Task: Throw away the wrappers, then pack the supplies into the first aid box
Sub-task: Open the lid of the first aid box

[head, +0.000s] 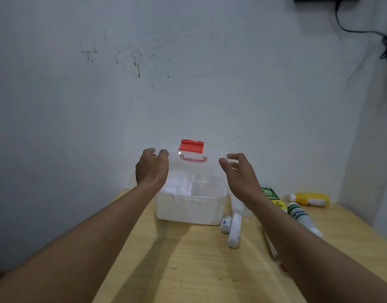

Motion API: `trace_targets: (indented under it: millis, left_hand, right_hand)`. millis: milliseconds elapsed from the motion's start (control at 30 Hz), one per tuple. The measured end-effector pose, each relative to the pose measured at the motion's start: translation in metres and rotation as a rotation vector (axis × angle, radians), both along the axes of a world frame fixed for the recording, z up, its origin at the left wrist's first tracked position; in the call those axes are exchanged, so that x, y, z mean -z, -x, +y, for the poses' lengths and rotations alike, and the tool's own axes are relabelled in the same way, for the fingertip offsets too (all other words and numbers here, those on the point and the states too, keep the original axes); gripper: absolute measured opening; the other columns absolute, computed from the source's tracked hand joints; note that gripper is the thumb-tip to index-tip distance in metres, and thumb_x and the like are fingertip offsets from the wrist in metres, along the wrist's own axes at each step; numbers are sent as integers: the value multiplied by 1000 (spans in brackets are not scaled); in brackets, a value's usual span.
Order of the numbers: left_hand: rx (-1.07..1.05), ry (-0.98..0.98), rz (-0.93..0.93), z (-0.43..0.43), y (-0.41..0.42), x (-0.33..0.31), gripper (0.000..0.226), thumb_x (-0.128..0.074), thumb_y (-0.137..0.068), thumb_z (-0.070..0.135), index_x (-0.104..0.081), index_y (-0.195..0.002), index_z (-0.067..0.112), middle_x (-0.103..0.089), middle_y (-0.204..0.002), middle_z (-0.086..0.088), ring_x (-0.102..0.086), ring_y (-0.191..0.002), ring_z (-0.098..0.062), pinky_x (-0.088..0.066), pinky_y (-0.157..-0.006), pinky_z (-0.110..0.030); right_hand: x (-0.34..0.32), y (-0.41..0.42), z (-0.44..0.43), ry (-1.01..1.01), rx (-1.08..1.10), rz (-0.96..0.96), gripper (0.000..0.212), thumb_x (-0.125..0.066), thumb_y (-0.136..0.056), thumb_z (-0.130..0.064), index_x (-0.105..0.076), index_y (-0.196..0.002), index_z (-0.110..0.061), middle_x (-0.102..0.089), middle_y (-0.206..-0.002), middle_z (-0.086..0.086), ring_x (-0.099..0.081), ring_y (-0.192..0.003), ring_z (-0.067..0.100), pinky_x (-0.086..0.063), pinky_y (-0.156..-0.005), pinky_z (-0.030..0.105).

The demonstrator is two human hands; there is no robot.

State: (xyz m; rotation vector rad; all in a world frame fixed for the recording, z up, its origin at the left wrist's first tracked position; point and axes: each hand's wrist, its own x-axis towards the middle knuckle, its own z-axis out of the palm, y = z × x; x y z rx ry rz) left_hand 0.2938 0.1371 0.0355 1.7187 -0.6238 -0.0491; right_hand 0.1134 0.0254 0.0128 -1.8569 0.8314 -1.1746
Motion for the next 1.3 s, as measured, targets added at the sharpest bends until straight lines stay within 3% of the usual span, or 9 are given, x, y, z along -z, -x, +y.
trace_targets:
  millis: [100,233,333,433,700,767,967,1200,1300]
  left_hand:
    - [65,34,32,-4,-12,-6,51,-51,-88,23,-50,-139,18,-52,-142,-3,-48,-125,-25,-39,-99,-35]
    - [193,106,76,-10,-23,-8,59,-51,-87,9,-43,-143,25,-45,-145,-5,-44,-113,-20,-36,-90,-34]
    - [283,103,99,-15,-28,-8,69,-50,-87,6,-34,-149,33,-37,-151,-1,-41,-124,-22,-38,-96,-37]
    - [314,54,119,-20,-33,-9,79,-50,-86,7,-23,-154,36,-28,-159,-1,-36,-138,-29,-37,-110,-48]
    - [274,-28,119,-27,-39,-10,73,-55,-80,6,-32,-149,8,-37,-154,-8,-38,-137,-38,-37,-110,-52]
    - [275,-22,128,-28,-38,-11,75,-57,-79,6,-33,-150,12,-36,-155,-6,-40,-136,-35,-39,-109,-49]
    - [274,-70,90,-31,-36,-4,70,-59,-79,10,-37,-145,7,-36,-153,-17,-39,-134,-42,-40,-105,-54]
    - [257,-77,35,-34,-39,0,77,-60,-83,13,-27,-153,17,-33,-156,-6,-36,-139,-28,-35,-98,-33]
    - [258,-96,24,-34,-37,1,80,-60,-84,14,-21,-155,19,-28,-160,-6,-31,-143,-28,-33,-101,-34]
  right_hand:
    - [-10,-2,-2,-19,-90,20,45,-54,-99,-35,-42,-142,-31,-51,-141,5,-47,-129,16,-39,-90,29]
    - [-11,-7,-8,-17,-128,119,69,-54,-99,-22,-18,-156,-38,-37,-153,5,-40,-138,20,-35,-106,36]
    - [-9,-12,-13,-62,-145,139,80,-55,-98,-15,-7,-158,-34,-30,-158,6,-44,-132,22,-35,-105,36]
    - [-9,-15,-18,-107,-169,143,77,-56,-95,-7,-11,-156,-24,-25,-161,5,-44,-129,23,-35,-98,31]
    - [-15,-19,-29,-151,-222,222,87,-50,-93,0,-3,-159,-32,-21,-163,13,-32,-145,27,-34,-111,38]
    - [-13,-18,-31,-167,-219,227,86,-50,-93,0,-4,-159,-29,-18,-163,13,-29,-146,30,-33,-115,49]
    - [-4,-16,-34,-200,-217,218,83,-51,-92,0,-9,-159,-26,-18,-164,10,-27,-147,29,-32,-115,50]
    - [-7,-17,-32,-179,-208,312,87,-52,-93,-6,1,-159,-23,-12,-165,12,-23,-148,30,-31,-116,50]
    - [-8,-18,-31,-170,-198,339,87,-52,-93,-5,3,-159,-23,-12,-165,12,-21,-149,30,-29,-117,49]
